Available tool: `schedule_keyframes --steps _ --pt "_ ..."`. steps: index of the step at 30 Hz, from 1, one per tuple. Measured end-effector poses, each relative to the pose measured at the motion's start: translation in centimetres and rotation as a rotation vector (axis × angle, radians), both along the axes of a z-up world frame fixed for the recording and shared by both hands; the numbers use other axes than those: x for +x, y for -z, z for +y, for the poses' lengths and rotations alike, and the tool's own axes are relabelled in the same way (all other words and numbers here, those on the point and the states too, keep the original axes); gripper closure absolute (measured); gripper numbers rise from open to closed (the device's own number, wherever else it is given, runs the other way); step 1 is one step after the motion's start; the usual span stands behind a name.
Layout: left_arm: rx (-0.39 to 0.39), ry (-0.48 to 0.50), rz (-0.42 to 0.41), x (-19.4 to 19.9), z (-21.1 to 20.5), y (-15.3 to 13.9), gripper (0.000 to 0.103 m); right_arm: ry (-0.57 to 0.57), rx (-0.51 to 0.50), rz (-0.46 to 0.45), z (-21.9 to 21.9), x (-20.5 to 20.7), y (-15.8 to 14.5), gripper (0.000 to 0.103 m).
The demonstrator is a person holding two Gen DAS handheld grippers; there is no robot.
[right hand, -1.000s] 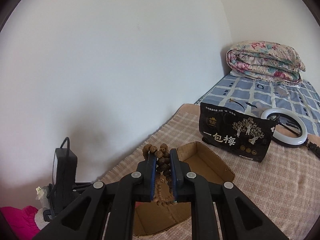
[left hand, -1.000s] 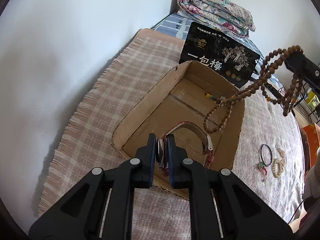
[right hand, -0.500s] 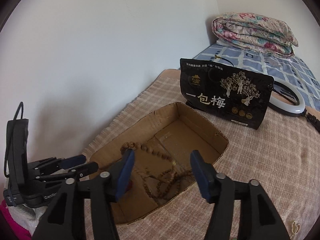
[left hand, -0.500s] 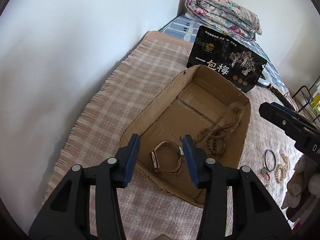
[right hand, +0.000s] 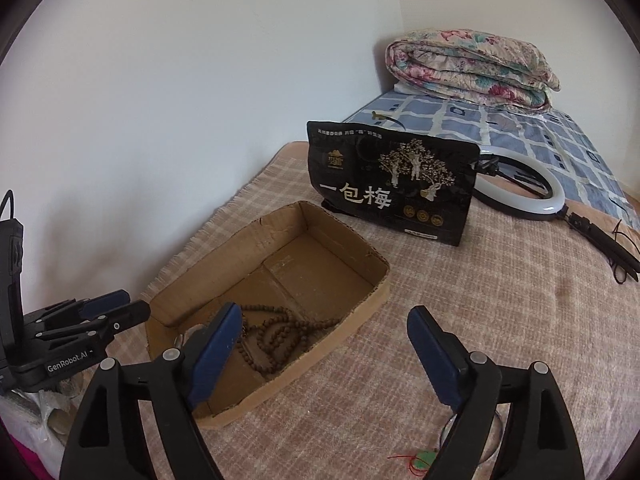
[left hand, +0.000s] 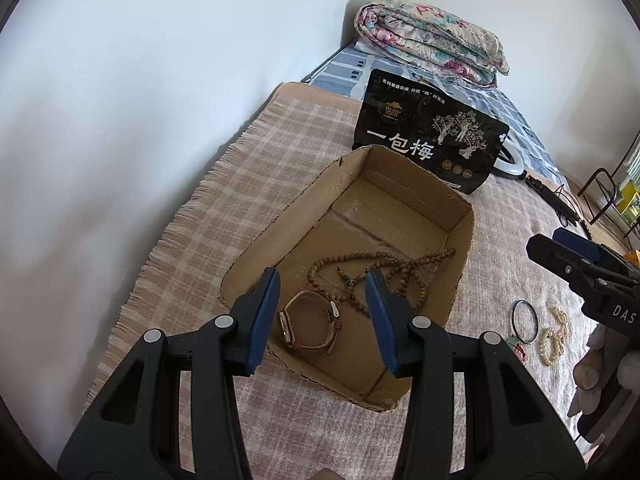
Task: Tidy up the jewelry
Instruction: 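Move both tools back over the bangle and bead bracelets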
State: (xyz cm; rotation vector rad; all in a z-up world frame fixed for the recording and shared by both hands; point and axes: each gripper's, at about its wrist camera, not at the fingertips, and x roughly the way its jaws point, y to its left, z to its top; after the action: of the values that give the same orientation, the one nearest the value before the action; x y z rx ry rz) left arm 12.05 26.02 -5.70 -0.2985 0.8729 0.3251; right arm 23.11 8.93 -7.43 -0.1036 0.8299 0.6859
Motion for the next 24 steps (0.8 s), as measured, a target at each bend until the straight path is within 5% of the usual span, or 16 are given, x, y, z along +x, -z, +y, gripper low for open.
schedule_keyframes --steps 10,18,24 --pt "0.027 0.091 -0.016 0.3 -4.8 -0.6 0.058 0.145 -0.067 -0.007 -6.2 -0.3 0.1 0.007" --pt "0.023 0.19 -0.02 1.6 -9.6 -0.7 0.058 0.273 -0.004 0.017 -14.7 -0.2 0.0 0.003" --pt "0.009 0.271 0.005 3.2 -14.0 0.1 0.058 0.366 -0.075 0.009 -20.8 -0.3 0.6 0.0"
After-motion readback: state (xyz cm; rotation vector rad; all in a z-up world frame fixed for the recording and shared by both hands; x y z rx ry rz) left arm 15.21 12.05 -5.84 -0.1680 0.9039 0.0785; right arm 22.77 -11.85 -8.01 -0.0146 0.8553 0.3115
